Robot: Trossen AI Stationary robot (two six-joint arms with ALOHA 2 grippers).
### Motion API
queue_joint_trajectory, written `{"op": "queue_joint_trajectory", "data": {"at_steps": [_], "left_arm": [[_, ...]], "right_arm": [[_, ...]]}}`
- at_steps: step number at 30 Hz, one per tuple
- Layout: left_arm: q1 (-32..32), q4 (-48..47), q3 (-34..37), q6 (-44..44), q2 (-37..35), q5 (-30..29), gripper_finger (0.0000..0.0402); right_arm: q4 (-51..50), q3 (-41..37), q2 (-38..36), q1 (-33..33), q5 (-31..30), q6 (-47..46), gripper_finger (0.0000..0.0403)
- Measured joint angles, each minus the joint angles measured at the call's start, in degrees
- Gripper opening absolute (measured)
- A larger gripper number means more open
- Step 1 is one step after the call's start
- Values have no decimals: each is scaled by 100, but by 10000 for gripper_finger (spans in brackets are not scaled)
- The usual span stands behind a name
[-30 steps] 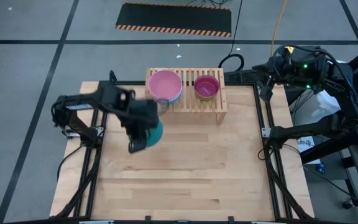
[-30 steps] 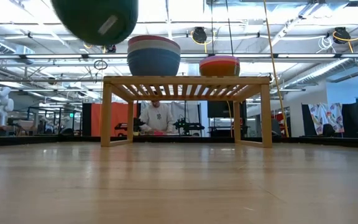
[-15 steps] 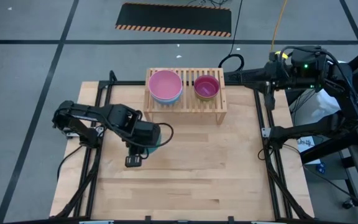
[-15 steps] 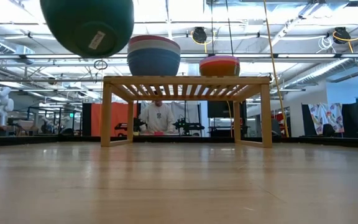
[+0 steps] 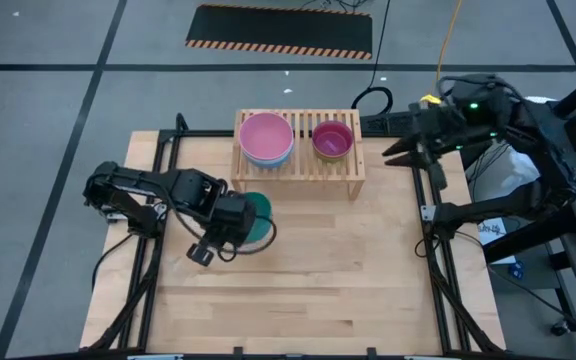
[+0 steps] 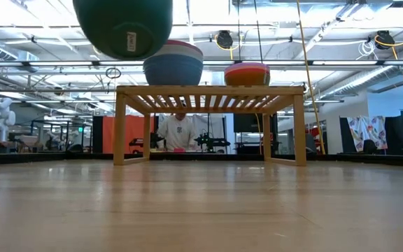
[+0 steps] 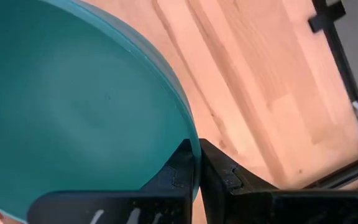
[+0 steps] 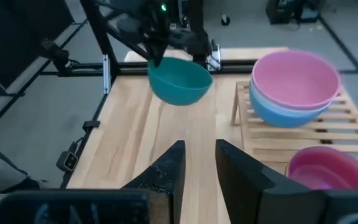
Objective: Place and stack bowls onto a shelf
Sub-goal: Stack the dark green bowl on top of the pink bowl on the shelf
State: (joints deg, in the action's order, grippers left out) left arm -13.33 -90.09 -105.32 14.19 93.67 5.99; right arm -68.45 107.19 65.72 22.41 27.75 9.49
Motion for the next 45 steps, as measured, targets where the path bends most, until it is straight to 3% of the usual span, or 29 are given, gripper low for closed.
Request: {"op": "queue_joint_trajectory", "data": {"at_steps": [9, 16, 23, 29, 40, 45], "left_arm": [[-359, 12, 0, 473, 56, -185, 10], [-569, 4, 0, 269, 52, -206, 10], [-679, 7, -2, 178, 86, -204, 10], [-673, 3, -4, 29, 129, -210, 10], [-774, 40, -4, -79, 245, -106, 10], [-817, 51, 2, -10, 333, -47, 10]], "right_arm": [[2165, -1872, 111, -545, -133, -107, 62], [2811, -2509, 267, -1394, -1507, 36, 61], [2952, -2557, 850, -2450, -2643, 418, 61], [3909, -2561, 1408, -2967, -3515, 1031, 61], [4680, -2561, 2194, -3117, -3508, 1674, 61], [4926, -2561, 2224, -3117, -2988, 1651, 61]]}}
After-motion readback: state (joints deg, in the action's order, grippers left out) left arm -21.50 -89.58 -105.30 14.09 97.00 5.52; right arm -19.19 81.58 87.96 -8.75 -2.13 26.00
